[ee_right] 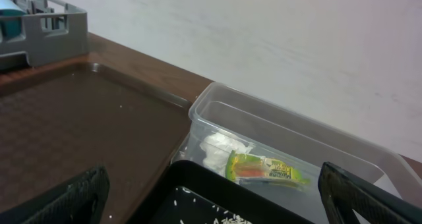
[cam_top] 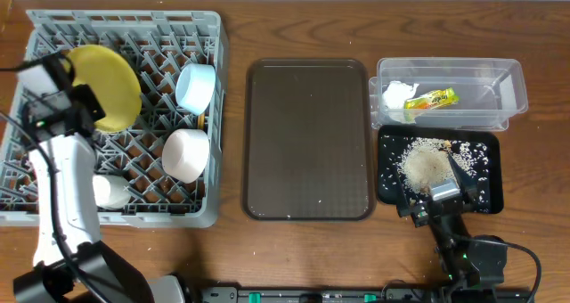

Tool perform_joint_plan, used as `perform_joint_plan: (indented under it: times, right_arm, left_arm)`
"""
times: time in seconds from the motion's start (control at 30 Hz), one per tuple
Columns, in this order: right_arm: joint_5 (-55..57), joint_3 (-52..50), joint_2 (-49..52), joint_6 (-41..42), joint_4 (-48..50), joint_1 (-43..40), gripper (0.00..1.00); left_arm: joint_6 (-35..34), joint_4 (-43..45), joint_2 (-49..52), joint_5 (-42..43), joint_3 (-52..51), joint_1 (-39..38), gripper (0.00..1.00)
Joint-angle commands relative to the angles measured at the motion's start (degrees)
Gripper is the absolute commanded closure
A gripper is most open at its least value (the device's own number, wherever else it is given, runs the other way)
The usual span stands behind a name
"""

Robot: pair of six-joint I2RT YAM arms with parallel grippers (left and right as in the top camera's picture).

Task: Sort waste into correct bins and load items into the dishwasher

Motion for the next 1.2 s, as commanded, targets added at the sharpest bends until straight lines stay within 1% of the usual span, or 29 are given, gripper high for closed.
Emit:
perform_joint_plan:
  times: [0.0, 0.03, 0.1, 0.13, 0.17, 0.27, 0.33, 0.4, 0.47, 0.53, 0.63, 0.7, 0.8, 0.9, 1.0, 1.07, 1.17]
  right_arm:
    - [-0.11, -0.26, -0.37, -0.63, 0.07, -1.03, 0.01]
    - [-0.11, -0.26, -0.37, -0.63, 0.07, -1.03, 0.01]
    - [-0.11, -0.26, -0.37, -0.63, 0.07, -1.03, 0.01]
    - [-0.11, -0.26, -0.37, -0.63, 0.07, -1.03, 0.01]
    - [-0.11, -0.26, -0.37, -0.63, 0.07, -1.03, 0.01]
    - [-0.11, -0.26, -0.37, -0.63, 0.07, -1.03, 0.01]
    - [-0.11, -0.26, -0.37, -0.63, 0.07, -1.03, 0.01]
    - [-0.11, -0.26, -0.37, -0.63, 0.07, -1.03, 0.01]
    - [-0.11, -0.26, -0.37, -0.63, 0.07, -1.03, 0.01]
    - [-0.11, -0.26, -0.37, -0.63, 0.07, -1.03, 0.01]
    - [-0.11, -0.26, -0.37, -0.63, 0.07, -1.03, 0.01]
    - [-0.11, -0.26, -0.37, -0.63, 0.07, -1.03, 0.01]
    - [-0.11, -0.26, -0.37, -0.63, 0.07, -1.03, 0.01]
    - [-0.11, -0.26, -0.37, -0.63, 0.07, -1.03, 0.01]
    - [-0.11, -0.26, -0.37, -0.63, 0.07, -1.03, 0.01]
    - [-0.11, -0.26, -0.37, -0.63, 0.07, -1.03, 0.01]
    - [-0.11, -0.26, -0.37, -0.63, 0.07, -1.03, 0.01]
  left_arm:
    - [-0.72, -0.70, -4.68, -3.34, -0.07, -3.80, 0.60]
    - [-1.46, -1.03, -5.92, -2.97, -0.07, -4.37, 0.55]
    - [-1.88, -2.40, -9.09, -0.76, -0.07, -5.60, 0.50]
    - [-2.16, -3.37, -10.73, 0.76, -0.07, -6.16, 0.43]
    - [-3.06, -4.55, -12.55, 2.82, -0.07, -6.78, 0.39]
    - [-6.32, -8.85, -17.40, 8.02, -0.07, -8.37, 0.35]
    - [-9.44, -12.33, -19.96, 11.69, -0.07, -9.29, 0.35]
    - [-11.21, -16.57, -22.18, 17.42, -0.07, -10.78, 0.34]
    - [-11.30, -20.76, -23.74, 22.80, -0.07, -12.87, 0.25]
    - [-11.32, -24.96, -24.94, 25.57, -0.07, -15.67, 0.18]
    - [-12.81, -29.35, -26.34, 26.05, -0.07, -21.00, 0.16]
    - [-14.58, -29.57, -26.43, 26.03, -0.07, -23.71, 0.14]
    - [-14.78, -29.57, -26.10, 25.99, -0.07, -26.88, 0.12]
    - [-14.75, -29.79, -25.83, 25.75, -0.07, -27.89, 0.11]
    - [-14.73, -31.34, -25.92, 22.16, -0.07, -27.82, 0.10]
    - [-14.75, -31.28, -25.94, 21.27, -0.07, -27.96, 0.07]
    - [-14.73, -29.77, -26.47, 21.05, -0.09, -27.96, 0.07]
